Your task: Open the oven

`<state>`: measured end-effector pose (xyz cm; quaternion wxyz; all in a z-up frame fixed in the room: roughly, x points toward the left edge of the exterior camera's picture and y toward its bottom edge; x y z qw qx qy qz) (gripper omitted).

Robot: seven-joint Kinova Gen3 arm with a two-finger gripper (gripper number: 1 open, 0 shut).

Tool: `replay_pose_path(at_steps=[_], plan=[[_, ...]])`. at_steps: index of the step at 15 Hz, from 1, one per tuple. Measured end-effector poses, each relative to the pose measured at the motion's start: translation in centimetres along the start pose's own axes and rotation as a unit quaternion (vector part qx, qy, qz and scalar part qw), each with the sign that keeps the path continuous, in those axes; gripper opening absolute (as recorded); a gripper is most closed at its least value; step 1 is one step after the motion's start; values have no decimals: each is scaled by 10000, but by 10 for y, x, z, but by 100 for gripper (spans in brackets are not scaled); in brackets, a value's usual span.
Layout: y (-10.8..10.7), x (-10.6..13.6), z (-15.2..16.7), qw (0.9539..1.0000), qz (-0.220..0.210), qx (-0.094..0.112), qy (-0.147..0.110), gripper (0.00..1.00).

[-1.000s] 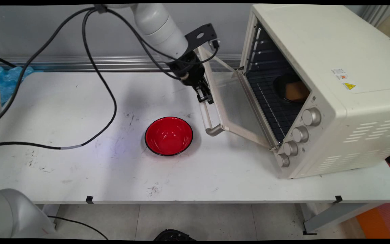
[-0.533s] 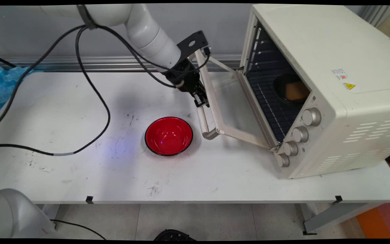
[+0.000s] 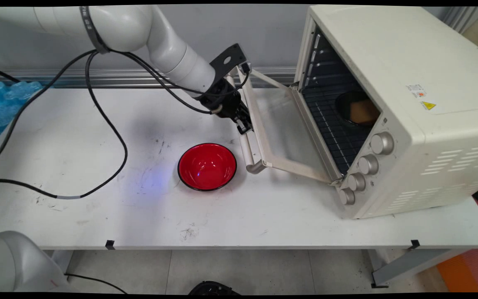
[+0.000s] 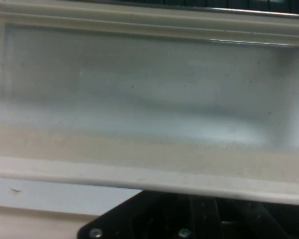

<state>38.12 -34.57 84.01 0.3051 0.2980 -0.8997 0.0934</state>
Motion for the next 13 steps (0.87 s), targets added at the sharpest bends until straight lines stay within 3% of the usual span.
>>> replay_pose_path(at_steps=[13], plan=[[-2, -16, -14, 9995, 67, 33, 302, 0]])
